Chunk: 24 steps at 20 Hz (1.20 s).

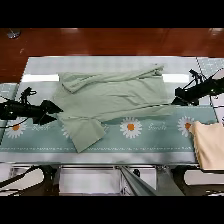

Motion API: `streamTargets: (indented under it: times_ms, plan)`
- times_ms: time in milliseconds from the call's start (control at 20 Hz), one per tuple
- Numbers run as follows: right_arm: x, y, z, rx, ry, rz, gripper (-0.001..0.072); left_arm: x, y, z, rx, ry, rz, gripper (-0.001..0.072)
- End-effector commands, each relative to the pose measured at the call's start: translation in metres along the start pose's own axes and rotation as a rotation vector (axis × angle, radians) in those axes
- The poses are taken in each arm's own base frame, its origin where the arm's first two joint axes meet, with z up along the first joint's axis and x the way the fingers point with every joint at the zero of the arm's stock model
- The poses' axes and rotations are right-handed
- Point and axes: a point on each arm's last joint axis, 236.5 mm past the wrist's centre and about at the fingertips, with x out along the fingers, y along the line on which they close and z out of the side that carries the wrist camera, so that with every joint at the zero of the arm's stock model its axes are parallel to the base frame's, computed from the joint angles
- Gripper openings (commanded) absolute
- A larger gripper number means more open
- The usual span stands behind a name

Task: Fold the shirts.

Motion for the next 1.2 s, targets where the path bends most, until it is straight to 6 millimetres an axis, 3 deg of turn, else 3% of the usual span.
streamTargets:
  times_ms: [0, 150, 250, 350, 400, 450, 550, 750, 1000, 1150]
  plan:
    - [0.000, -0.018, 0.000, 0.028, 0.017, -0.069, 0.0013, 0.000, -0.001, -0.002, 0.000, 0.006, -0.002, 0.0703]
    - [0.012, -0.021, -0.018, 0.040, 0.120, -0.063, 0.0014, 0.000, -0.001, -0.002, 0.000, 0.006, -0.001, 0.0703]
    - [0.016, -0.023, -0.019, 0.045, 0.132, -0.061, 0.0043, 0.000, -0.001, -0.002, 0.000, 0.006, -0.002, 0.0703]
    - [0.016, -0.021, -0.017, 0.046, 0.125, -0.052, 0.0347, 0.000, -0.001, -0.002, 0.000, 0.006, -0.002, 0.0703]
    - [0.016, -0.020, -0.017, 0.047, 0.125, -0.050, 0.0444, 0.000, -0.001, -0.002, 0.000, 0.006, -0.002, 0.0703]
    - [0.014, -0.022, -0.017, 0.051, 0.123, -0.049, 0.0467, 0.000, -0.001, -0.002, 0.000, 0.006, -0.002, 0.0703]
    - [0.007, -0.027, -0.022, 0.069, 0.137, -0.038, 0.0467, 0.000, -0.001, -0.002, 0.001, 0.008, -0.002, 0.0703]
    - [-0.006, -0.036, -0.053, 0.085, 0.251, -0.001, 0.0467, 0.000, -0.001, -0.002, 0.001, 0.009, -0.002, 0.0703]
    - [0.013, -0.024, -0.084, 0.088, 0.276, 0.074, 0.0467, 0.000, -0.001, -0.002, 0.001, 0.008, -0.002, 0.0703]
    - [0.022, -0.016, -0.075, 0.129, 0.224, 0.118, 0.0466, 0.000, -0.001, -0.002, 0.001, 0.008, -0.002, 0.0703]
